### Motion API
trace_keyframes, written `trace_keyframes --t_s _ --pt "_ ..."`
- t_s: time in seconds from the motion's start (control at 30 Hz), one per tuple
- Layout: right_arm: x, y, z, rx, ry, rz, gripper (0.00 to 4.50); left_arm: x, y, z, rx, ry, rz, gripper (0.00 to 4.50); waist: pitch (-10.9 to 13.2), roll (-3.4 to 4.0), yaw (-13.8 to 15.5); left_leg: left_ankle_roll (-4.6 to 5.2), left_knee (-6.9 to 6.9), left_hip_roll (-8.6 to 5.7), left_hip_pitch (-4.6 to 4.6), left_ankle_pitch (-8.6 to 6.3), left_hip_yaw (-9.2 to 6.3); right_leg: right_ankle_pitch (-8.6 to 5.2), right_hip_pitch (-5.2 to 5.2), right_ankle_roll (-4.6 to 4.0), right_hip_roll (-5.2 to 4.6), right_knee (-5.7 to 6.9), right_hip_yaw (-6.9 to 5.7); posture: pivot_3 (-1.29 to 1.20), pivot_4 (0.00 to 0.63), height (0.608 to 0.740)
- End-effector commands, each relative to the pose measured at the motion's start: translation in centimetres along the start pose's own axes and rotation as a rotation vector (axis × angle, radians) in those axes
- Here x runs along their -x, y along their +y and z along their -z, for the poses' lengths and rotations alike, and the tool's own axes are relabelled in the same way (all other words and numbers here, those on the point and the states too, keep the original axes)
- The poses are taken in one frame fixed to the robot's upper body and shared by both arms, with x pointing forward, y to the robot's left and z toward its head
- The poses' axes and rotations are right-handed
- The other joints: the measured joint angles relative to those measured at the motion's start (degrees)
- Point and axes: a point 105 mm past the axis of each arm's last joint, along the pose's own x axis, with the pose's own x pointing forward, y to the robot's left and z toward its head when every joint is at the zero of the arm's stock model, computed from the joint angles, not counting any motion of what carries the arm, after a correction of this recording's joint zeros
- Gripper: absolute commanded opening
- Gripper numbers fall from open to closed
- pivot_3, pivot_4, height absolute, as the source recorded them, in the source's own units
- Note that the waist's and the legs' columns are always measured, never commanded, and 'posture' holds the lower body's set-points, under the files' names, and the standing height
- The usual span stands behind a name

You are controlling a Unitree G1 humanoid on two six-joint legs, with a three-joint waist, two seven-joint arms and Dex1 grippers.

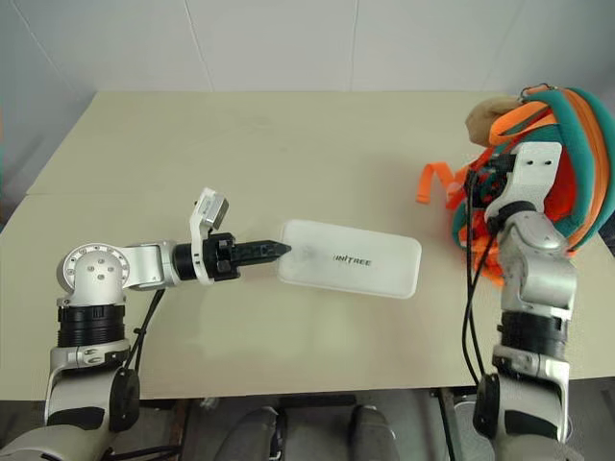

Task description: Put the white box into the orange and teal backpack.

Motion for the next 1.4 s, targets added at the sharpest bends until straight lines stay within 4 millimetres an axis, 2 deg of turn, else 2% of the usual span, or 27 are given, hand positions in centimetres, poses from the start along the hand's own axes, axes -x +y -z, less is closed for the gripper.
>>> trace_keyframes --t_s 0.03,0.3,0.33,0.4,0.57,0.73,0.87,0.97,1.03,1.2,1.3,1.4 --pt "-0.9 0.1 -1.6 0.003 -0.077 0.019 2.86 0.4 -1.5 -1.0 -0.056 -0.044 0.044 1.24 0.0 0.0 -0.09 -0.01 -0.01 0.01 0.0 0.0 -0.01 0.0 -0.01 0.0 0.0 -0.01 -0.01 0.0 0.15 0.74" --pt "-2.0 0.6 -2.3 -0.026 -0.11 0.009 0.18 1.5 -1.1 -1.6 -0.063 -0.103 -0.008 1.24 0.0 0.0 -0.1 -0.02 -0.01 0.02 0.0 0.01 0.01 0.0 -0.01 0.0 0.01 -0.03 0.0 0.0 0.15 0.74" --pt "-2.1 1.0 -2.7 -0.024 -0.122 -0.009 0.02 1.7 -0.9 -1.9 -0.067 -0.117 -0.022 1.24 0.0 0.0 -0.1 -0.02 0.0 0.02 0.0 0.01 0.01 0.0 0.0 0.0 0.01 -0.02 0.0 0.0 0.15 0.74" --pt "-1.9 2.0 -3.5 -0.026 -0.15 -0.068 0.0 2.4 -0.7 -2.6 -0.075 -0.148 -0.053 1.24 0.0 0.0 -0.14 -0.02 0.02 0.02 0.0 0.01 0.01 0.01 0.01 0.01 0.01 -0.02 0.01 0.0 0.15 0.74" --pt "0.0 6.7 -5.8 -0.035 -0.206 -0.335 0.0 4.8 0.0 -4.3 -0.107 -0.214 -0.141 1.24 0.02 0.03 -0.92 -0.05 -0.06 0.05 0.01 0.01 0.04 0.01 -0.05 0.02 0.03 0.0 0.03 0.0 0.15 0.74" --pt "3.8 11.7 -8.9 -0.081 -0.248 -0.643 0.0 8.6 0.8 -7.0 -0.148 -0.308 -0.27 1.24 0.02 0.04 -1.59 -0.09 -0.24 0.08 0.01 0.01 0.05 0.01 -0.12 0.02 0.08 -0.05 0.03 0.0 0.15 0.74" --pt "6.3 13.9 -10.2 -0.083 -0.243 -0.801 0.0 10.7 1.3 -8.1 -0.177 -0.339 -0.325 1.23 0.02 0.04 -1.42 -0.12 -0.5 0.11 0.02 0.03 0.1 0.0 -0.23 0.0 0.09 -0.12 0.02 0.0 0.15 0.74" --pt "9.7 16.1 -11.5 -0.058 -0.258 -0.995 0.0 12.8 1.2 -9.7 -0.222 -0.394 -0.383 1.23 0.02 0.03 -1.33 -0.12 -0.65 0.1 -0.01 0.03 0.13 0.0 -0.25 0.0 0.08 -0.31 0.01 0.0 0.15 0.74" --pt "11.1 16.7 -11.9 -0.052 -0.26 -1.07 0.0 13.3 1.1 -10.2 -0.237 -0.403 -0.394 1.23 0.03 0.03 -1.33 -0.12 -0.74 0.1 -0.03 0.03 0.13 0.0 -0.3 0.0 0.08 -0.34 -0.02 0.0 0.15 0.74" --pt "16.2 18.2 -12.3 -0.036 -0.254 -1.347 0.0 14.3 0.9 -11.1 -0.269 -0.416 -0.419 1.23 0.03 0.02 -1.26 -0.08 -0.81 0.08 -0.04 -0.05 0.18 0.0 -0.33 0.0 0.06 -0.39 -0.14 0.0 0.15 0.74" --pt "17.9 18.5 -12.5 -0.024 -0.244 -1.441 0.0 14.7 0.8 -11.5 -0.277 -0.421 -0.424 1.23 0.05 -0.03 -1.32 -0.04 -0.8 0.08 -0.06 -0.08 0.19 0.0 -0.33 0.01 0.05 -0.4 -0.22 0.0 0.15 0.74" --pt "20.7 18.8 -12.3 -0.004 -0.213 -1.596 0.0 14.8 0.7 -11.8 -0.286 -0.421 -0.426 1.23 0.06 -0.04 -1.25 -0.03 -0.76 0.1 -0.05 -0.08 0.25 0.0 -0.33 0.01 0.03 -0.4 -0.23 0.0 0.15 0.74"
